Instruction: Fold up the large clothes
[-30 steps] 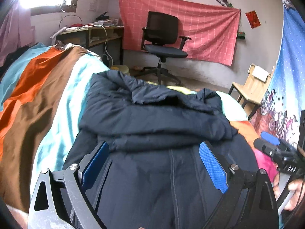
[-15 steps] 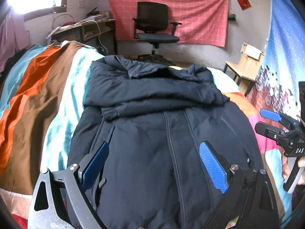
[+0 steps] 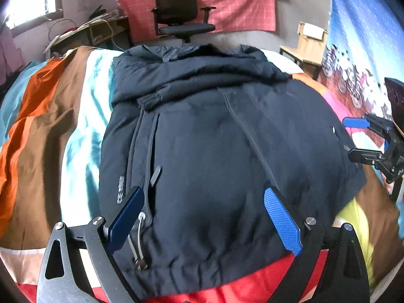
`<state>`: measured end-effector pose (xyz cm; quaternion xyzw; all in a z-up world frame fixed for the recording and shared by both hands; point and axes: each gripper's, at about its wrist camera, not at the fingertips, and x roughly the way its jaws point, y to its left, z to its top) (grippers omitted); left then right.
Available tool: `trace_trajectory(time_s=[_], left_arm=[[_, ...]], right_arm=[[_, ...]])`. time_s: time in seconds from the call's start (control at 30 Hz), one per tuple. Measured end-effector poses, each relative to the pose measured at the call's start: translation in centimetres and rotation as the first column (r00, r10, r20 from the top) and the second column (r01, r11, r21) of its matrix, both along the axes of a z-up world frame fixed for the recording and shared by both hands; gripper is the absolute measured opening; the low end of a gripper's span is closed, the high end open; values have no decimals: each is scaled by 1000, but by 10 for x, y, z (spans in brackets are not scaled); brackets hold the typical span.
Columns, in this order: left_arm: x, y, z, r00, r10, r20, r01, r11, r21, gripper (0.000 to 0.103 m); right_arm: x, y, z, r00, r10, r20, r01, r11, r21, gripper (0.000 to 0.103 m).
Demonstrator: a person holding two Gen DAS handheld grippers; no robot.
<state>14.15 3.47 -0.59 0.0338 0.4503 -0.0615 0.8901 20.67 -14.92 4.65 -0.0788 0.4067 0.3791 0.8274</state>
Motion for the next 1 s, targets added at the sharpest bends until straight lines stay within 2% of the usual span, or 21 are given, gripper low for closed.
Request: trace_trajectory(time_s=[0.2,0.37,0.47,0.67,0.77,0.87,1.0], left_arm=[[-26,2,-12,996,-78,-31,79,996,42,93],[-46,3,-27,988,-146,-46,149,986,79,93],[-57,1,-38,981,-184,-53,189,975,117,93],[-65,-3,-57,974,-212,-82,223,964,146,93],[-67,-5,-64,970,-227,-91,241,953,182,93],[-68,-4,-76,969,-226,-102,246,936,253,93],[-67,4,-85,974,-199,-108,222,933,283,93]], right_arm=[[-26,3,-13,997,70,-6,-71,996,-63,103],[-45,3,-28,994,108,-22,-110,982,-156,103],[-50,0,-35,993,105,-52,-112,980,-164,103],[-60,-5,-52,991,110,-73,-124,967,-222,103],[-62,-6,-58,991,118,-64,-130,960,-249,103],[-63,-4,-65,991,124,-49,-133,952,-277,103],[-68,-2,-73,988,154,-12,-150,933,-327,103]])
